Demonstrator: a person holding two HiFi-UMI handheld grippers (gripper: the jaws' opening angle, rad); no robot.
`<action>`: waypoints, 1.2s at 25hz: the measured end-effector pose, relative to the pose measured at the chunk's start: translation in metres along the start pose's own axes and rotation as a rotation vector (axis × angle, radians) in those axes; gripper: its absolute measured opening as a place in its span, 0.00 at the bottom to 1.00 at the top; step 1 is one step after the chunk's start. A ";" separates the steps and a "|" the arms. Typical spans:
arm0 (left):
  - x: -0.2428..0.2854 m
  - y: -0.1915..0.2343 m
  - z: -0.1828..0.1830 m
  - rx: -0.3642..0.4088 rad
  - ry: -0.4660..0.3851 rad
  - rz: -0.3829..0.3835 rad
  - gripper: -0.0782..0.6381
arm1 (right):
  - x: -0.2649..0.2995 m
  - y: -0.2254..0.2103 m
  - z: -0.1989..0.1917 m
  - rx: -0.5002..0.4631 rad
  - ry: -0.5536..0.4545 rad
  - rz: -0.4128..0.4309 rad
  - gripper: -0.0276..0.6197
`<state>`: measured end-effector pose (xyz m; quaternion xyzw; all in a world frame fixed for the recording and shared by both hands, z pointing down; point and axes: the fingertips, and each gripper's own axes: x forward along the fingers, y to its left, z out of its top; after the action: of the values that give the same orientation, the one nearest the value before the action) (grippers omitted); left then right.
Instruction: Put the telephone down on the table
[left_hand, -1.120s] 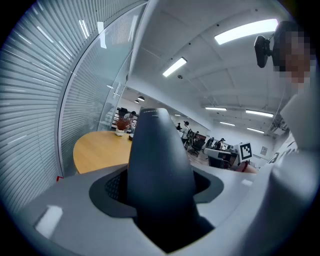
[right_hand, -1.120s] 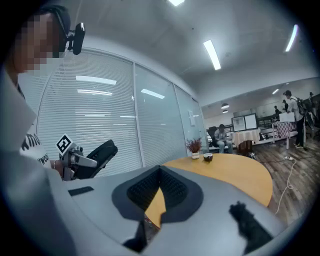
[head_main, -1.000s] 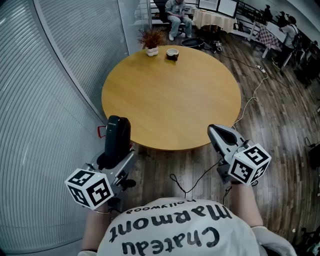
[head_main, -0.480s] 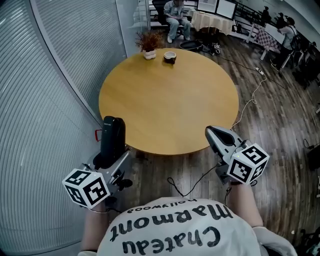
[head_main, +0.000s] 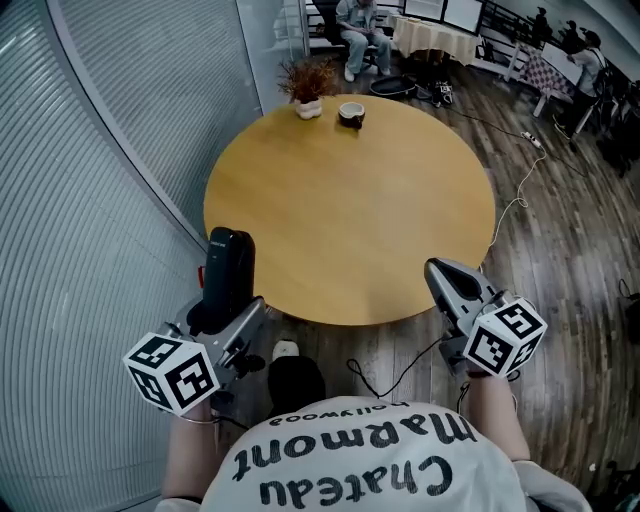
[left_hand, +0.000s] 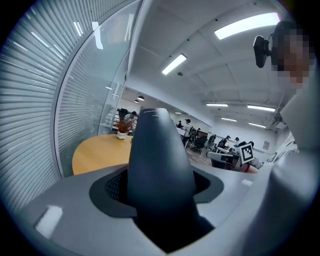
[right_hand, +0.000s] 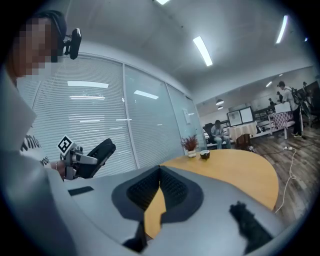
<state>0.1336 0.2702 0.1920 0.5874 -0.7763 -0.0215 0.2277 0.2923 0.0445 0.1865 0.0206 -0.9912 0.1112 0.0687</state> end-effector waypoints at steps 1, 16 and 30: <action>0.007 0.001 0.004 0.007 0.002 -0.014 0.53 | 0.004 -0.001 0.004 -0.001 -0.008 0.004 0.06; 0.154 0.106 0.093 0.150 0.165 -0.314 0.53 | 0.161 -0.025 0.041 0.074 -0.041 -0.145 0.06; 0.216 0.193 0.092 0.157 0.295 -0.410 0.53 | 0.281 -0.041 0.006 0.188 -0.007 -0.199 0.06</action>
<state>-0.1197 0.1089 0.2387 0.7452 -0.5987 0.0790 0.2828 0.0157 -0.0042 0.2297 0.1254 -0.9698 0.1961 0.0735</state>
